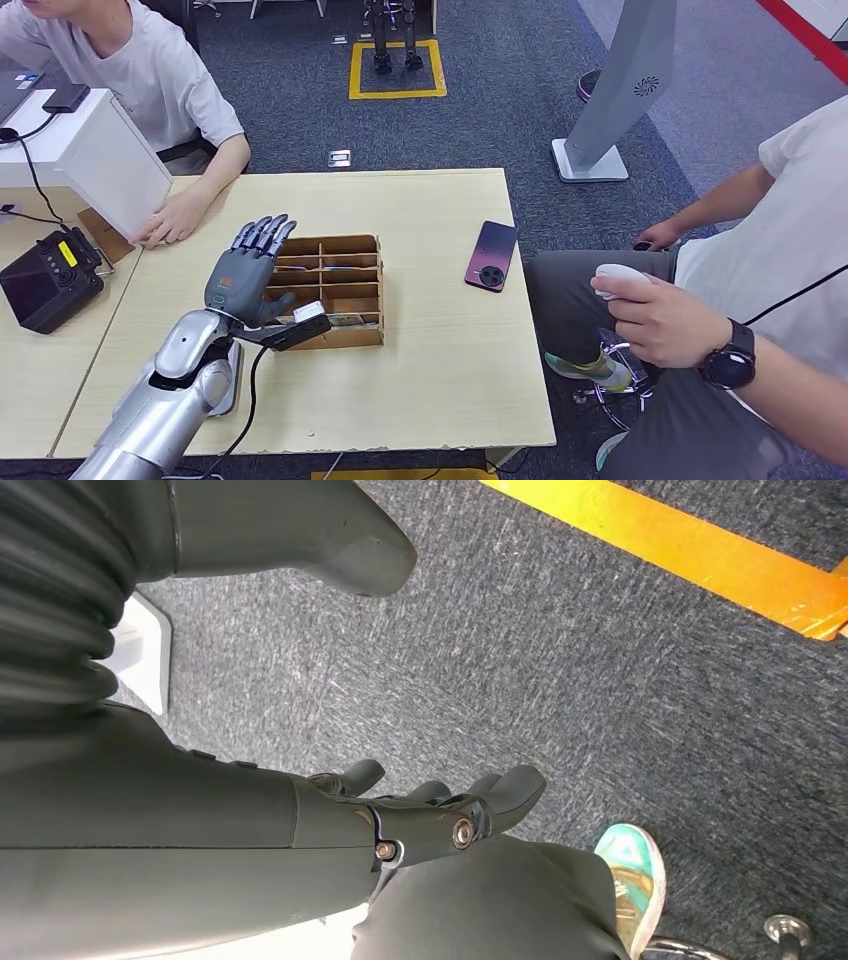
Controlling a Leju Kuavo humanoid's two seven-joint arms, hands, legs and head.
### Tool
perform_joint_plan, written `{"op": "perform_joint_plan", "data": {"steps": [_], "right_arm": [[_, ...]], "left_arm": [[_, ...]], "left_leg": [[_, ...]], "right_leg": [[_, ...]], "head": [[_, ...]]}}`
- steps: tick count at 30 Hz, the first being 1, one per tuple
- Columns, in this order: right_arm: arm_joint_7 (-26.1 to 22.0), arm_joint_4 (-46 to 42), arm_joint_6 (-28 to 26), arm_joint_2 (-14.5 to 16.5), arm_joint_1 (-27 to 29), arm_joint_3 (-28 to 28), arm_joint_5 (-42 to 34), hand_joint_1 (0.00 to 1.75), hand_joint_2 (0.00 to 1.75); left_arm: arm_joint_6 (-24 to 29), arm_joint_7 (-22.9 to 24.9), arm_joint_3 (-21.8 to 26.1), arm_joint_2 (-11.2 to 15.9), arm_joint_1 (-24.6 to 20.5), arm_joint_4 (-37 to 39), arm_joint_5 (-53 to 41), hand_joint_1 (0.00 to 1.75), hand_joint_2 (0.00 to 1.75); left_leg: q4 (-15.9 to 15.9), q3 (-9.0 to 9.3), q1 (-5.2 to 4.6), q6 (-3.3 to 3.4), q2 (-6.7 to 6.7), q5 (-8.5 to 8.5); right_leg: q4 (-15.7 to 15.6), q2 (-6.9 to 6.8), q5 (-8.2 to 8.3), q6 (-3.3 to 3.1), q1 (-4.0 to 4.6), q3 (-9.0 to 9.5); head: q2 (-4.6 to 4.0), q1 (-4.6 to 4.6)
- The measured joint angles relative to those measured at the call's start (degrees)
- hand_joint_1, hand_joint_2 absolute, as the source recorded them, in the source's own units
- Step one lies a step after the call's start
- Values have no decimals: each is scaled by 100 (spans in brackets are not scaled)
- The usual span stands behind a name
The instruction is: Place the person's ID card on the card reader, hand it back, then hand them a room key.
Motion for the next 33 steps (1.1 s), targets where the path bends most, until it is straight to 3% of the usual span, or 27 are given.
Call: {"op": "perform_joint_plan", "data": {"steps": [33], "right_arm": [[6, 0, 2, 1, -8, 57, -1, 0, 175]], "left_arm": [[-45, -34, 111, -8, -14, 123, 86, 0, 175]], "left_leg": [[0, 0, 0, 0, 0, 0]], "right_leg": [[0, 0, 0, 0, 0, 0]], "head": [[0, 0]]}}
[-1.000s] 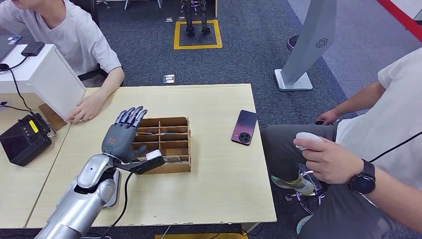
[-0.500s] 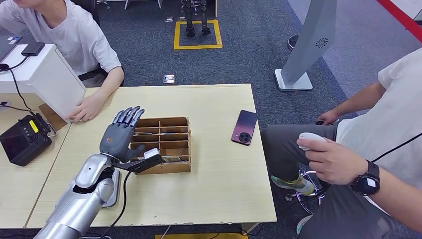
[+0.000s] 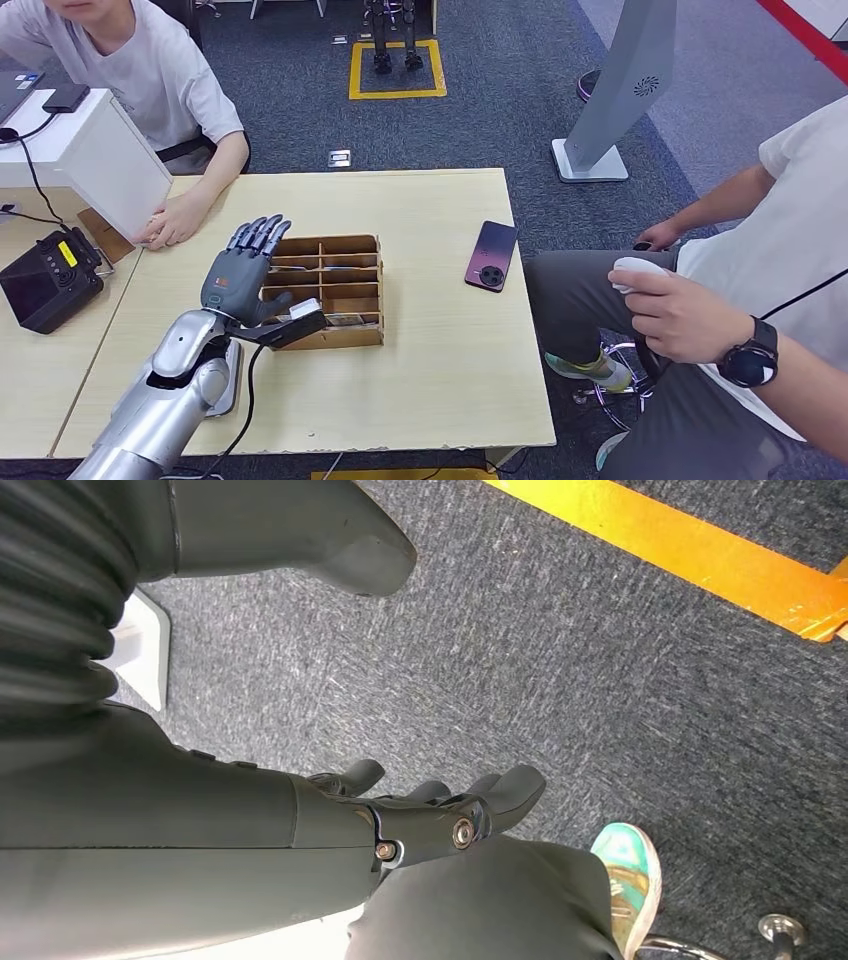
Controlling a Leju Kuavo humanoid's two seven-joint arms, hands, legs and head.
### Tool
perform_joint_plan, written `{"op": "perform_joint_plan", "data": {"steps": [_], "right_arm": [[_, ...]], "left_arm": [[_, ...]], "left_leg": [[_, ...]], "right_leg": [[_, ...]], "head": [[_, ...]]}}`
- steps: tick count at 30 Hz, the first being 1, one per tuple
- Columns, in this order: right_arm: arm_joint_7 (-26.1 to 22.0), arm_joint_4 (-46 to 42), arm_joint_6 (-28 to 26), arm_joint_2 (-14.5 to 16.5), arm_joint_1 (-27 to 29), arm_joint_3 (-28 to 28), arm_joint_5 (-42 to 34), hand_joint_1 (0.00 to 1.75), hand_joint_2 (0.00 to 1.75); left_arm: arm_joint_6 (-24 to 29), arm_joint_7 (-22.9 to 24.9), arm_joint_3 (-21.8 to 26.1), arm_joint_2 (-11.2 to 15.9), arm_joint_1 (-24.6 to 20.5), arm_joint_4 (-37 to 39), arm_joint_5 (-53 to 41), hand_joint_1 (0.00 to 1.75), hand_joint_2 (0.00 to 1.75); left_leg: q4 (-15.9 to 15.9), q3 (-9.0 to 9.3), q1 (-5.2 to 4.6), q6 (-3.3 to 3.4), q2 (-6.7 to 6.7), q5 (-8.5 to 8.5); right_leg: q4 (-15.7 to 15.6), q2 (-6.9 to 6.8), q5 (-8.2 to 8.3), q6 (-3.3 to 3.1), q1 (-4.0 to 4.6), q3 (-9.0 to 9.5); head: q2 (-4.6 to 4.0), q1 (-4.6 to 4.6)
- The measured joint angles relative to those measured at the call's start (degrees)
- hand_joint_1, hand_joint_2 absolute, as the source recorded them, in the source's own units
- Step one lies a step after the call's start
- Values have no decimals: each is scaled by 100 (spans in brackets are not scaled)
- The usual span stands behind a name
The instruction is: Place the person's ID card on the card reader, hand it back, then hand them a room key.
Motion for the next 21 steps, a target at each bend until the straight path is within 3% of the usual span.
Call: {"op": "perform_joint_plan", "data": {"steps": [21], "right_arm": [[-24, 0, 0, 3, 0, 0, -2, 0, 175]], "left_arm": [[-312, -97, -2, 1, -67, -2, 50, 0, 175]], "left_leg": [[0, 0, 0, 0, 0, 0]], "right_leg": [[0, 0, 0, 0, 0, 0]], "head": [[0, 0]]}}
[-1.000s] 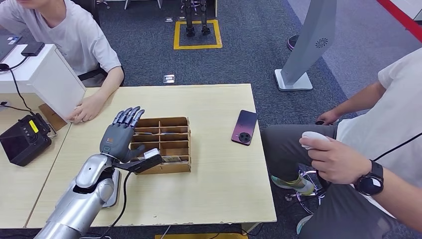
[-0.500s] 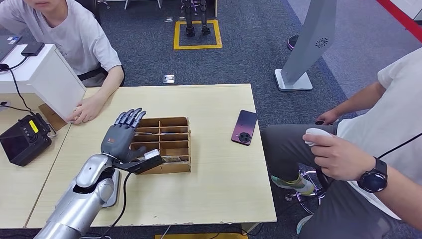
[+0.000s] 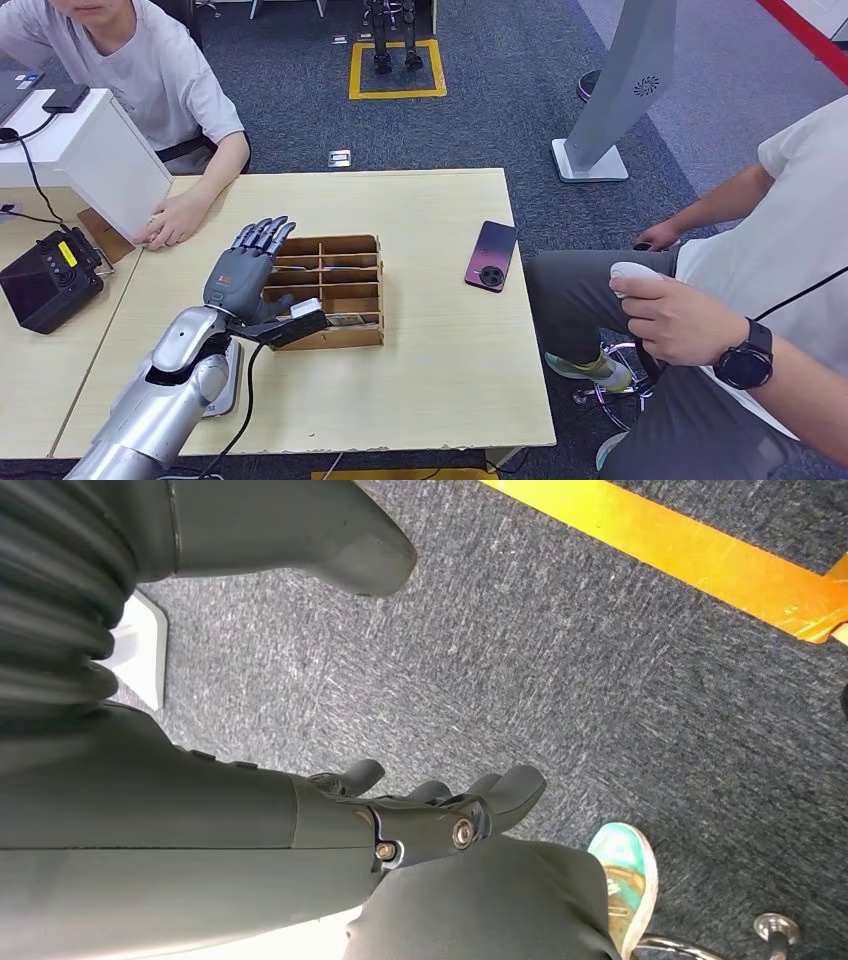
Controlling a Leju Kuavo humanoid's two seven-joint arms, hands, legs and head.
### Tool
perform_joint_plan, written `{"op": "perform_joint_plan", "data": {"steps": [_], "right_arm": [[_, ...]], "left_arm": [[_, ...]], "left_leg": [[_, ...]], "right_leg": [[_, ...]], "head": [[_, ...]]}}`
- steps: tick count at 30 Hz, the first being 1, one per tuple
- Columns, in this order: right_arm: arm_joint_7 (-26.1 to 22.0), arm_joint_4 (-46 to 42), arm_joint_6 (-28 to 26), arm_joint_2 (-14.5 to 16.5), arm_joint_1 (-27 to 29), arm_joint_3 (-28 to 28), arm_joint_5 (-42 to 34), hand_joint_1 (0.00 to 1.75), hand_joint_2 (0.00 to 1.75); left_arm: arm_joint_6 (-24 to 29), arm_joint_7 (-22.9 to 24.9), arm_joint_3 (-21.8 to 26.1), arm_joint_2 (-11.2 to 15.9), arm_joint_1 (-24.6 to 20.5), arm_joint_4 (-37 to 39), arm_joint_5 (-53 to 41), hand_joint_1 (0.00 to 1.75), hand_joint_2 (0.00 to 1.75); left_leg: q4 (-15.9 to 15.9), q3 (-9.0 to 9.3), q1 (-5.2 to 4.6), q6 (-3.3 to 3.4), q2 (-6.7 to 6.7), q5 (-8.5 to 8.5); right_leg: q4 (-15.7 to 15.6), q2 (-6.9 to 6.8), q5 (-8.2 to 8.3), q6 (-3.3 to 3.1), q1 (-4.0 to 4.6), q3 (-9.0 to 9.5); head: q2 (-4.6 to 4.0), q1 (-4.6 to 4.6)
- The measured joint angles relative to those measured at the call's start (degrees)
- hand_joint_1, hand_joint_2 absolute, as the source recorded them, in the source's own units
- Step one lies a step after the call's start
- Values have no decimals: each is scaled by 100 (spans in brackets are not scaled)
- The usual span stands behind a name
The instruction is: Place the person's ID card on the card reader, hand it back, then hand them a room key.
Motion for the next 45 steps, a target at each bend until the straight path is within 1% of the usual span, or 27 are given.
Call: {"op": "perform_joint_plan", "data": {"steps": [1, 2, 5, 6, 7, 10, 11, 21, 31, 35, 38, 45], "right_arm": [[0, 0, 0, 1, 0, 0, -1, 0, 175], [0, 0, 0, 2, 0, 0, -1, 0, 175], [-1, 0, 0, 8, 0, 1, -1, 0, 175], [-2, 0, 0, 10, 0, 1, -1, 0, 175], [-3, 0, 0, 12, 0, 2, -1, 0, 175], [-5, 0, 0, 13, 0, 4, -2, 0, 175], [-5, 0, 0, 13, 0, 4, -1, 0, 175], [14, 0, 0, 15, 0, 5, -2, 0, 175], [6, 0, -4, 23, -1, 9, -4, 0, 175], [6, 0, -10, 24, 1, 9, -9, 0, 175], [6, 0, -15, 26, 1, 9, -10, 0, 175], [6, 0, -15, 26, 0, 9, -9, 0, 175]], "left_arm": [[-4, 0, 0, 0, -3, 0, 0, 0, 175], [-7, 0, 0, 0, -4, 0, 0, 14, 175], [-34, 0, 0, 0, -7, 1, 3, 77, 175], [-52, 0, 0, 0, -7, 1, 5, 84, 175], [-69, 0, 0, 1, -7, 2, 8, 104, 175], [-99, 0, 0, 4, -7, 2, 10, 172, 175], [-106, 0, 0, 5, -7, 2, 12, 175, 175], [-121, -6, 0, 7, -19, 2, 184, 175, 175], [-108, -119, 1, 14, -20, 0, 433, 175, 175], [-288, -220, 4, 138, -95, -186, 791, 175, 175], [-378, -227, 4, 229, -193, -328, 884, 175, 175], [-396, -232, 4, 294, -210, -441, 897, 175, 175]], "left_leg": [[0, 0, 0, 0, 0, 0], [0, 0, 0, 0, 0, 0], [0, 0, 0, 0, 0, 0], [0, 0, 0, 0, 0, 0], [0, 0, 0, 0, 0, 0], [0, 0, 0, 0, 0, 0], [0, 0, 0, 0, 0, 0], [0, 0, 0, 0, 0, 0], [0, -1, 0, 0, 0, 0], [0, -1, 1, 0, 0, 0], [0, 0, 1, 0, -1, 0], [0, 0, 1, 0, 0, 0]], "right_leg": [[0, 0, 0, 0, 0, 0], [0, 0, 0, 0, 0, 0], [0, 0, 0, 0, 0, 0], [0, 0, 0, 0, 0, 0], [0, 0, 0, 0, 0, 0], [0, 0, 0, 0, 0, 0], [0, 0, 0, 0, 0, 0], [0, 0, 0, 0, 0, 0], [0, 0, 0, 0, 0, 0], [0, 0, 0, 0, 1, 0], [0, 0, 0, 0, 1, 0], [1, 0, 0, 0, 0, 0]], "head": [[0, 0], [0, 0], [0, 0], [0, 0], [0, 0], [0, 0], [0, 0], [0, 0], [0, 0], [0, 1], [0, -1], [0, 0]]}}
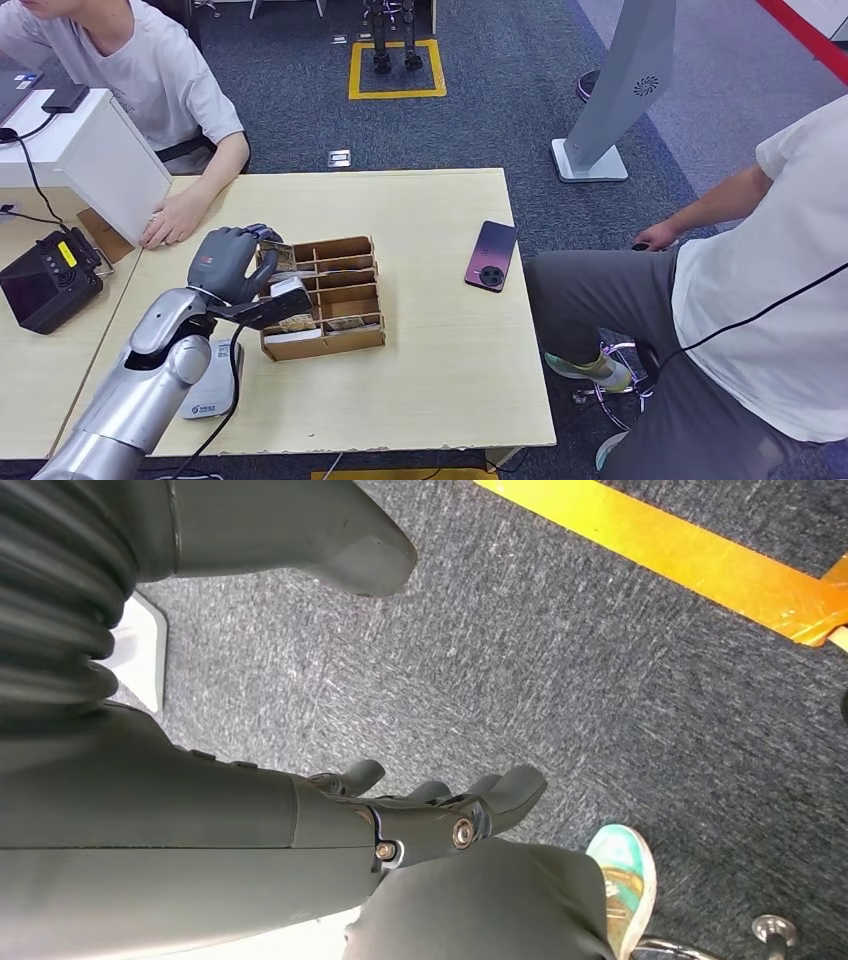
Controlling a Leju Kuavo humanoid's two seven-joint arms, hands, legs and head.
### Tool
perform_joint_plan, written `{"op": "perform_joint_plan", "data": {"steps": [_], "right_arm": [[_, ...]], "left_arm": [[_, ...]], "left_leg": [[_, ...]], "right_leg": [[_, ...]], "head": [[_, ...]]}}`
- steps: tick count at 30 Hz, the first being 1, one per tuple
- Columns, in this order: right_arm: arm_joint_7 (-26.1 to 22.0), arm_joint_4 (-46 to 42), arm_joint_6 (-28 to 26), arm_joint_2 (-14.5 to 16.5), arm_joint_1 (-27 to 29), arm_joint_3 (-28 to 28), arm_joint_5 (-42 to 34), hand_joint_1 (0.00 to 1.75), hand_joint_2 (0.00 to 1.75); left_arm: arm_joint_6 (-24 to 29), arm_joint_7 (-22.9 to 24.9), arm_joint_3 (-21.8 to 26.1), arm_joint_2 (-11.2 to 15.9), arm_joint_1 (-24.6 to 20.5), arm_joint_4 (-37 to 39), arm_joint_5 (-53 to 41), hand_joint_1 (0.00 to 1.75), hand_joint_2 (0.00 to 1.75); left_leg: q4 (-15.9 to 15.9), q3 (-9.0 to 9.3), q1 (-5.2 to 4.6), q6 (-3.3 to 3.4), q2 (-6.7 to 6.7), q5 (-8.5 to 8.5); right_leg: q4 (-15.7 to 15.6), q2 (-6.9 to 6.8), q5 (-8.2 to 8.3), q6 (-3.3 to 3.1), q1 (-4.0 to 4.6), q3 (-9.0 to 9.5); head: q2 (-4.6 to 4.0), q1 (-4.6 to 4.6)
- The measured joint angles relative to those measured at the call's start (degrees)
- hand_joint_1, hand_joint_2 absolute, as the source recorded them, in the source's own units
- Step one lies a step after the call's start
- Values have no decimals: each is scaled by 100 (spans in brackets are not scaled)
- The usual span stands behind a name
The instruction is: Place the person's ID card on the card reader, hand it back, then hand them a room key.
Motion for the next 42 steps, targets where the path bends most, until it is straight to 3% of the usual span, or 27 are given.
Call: {"op": "perform_joint_plan", "data": {"steps": [7, 9, 14, 17, 19, 24, 27, 42], "right_arm": [[-52, 0, -37, 1, 18, -2, -26, 0, 175], [-70, 0, -56, 0, 41, -7, -51, 0, 175], [-88, 0, -81, 0, 121, -40, -148, 0, 175], [-64, 0, -84, 1, 126, -46, -143, 0, 175], [-59, 0, -81, 1, 100, -42, -108, 0, 175], [20, 0, -30, 14, -35, 33, -25, 0, 175], [86, 0, 9, 28, -90, 95, -20, 0, 175], [95, 1, 35, 74, -177, 294, -12, 0, 175]], "left_arm": [[-113, -176, 58, 173, -168, -399, 605, 175, 175], [-439, -80, 151, 389, -541, -805, 982, 175, 175], [-1461, 463, 435, 1037, -2059, -1730, 1813, 175, 175], [-1451, 684, 574, 1213, -2560, -2022, 1630, 175, 175], [-1086, 842, 598, 1234, -2655, -2008, 989, 175, 175], [276, 1169, 590, 1148, -2602, -1012, -866, 175, 175], [714, 1178, 590, 1060, -2530, -154, -1157, 175, 175], [1323, 1328, 604, 793, -2443, 2291, -1606, 175, 175]], "left_leg": [[1, -2, 5, -4, 0, 3], [2, -7, 11, -5, 0, 4], [1, -11, 17, -7, 3, 5], [0, -10, 16, -7, 4, 4], [0, -9, 13, -6, 2, 4], [0, -4, 11, -12, 7, 11], [0, -3, 11, -12, 7, 19], [0, -7, 11, -15, 7, 21]], "right_leg": [[0, 1, 2, -2, 5, -5], [0, 0, 4, -5, 12, -7], [1, 3, 6, -10, 18, -10], [2, 5, 4, -10, 15, -11], [2, 3, 2, -9, 11, -11], [1, 5, 10, -15, 11, -10], [2, 6, 15, -18, 11, -9], [4, 5, 15, -18, 13, -10]], "head": [[0, 1], [0, 2], [0, -1], [0, 2], [0, 4], [0, 4], [0, 4], [0, 3]]}}
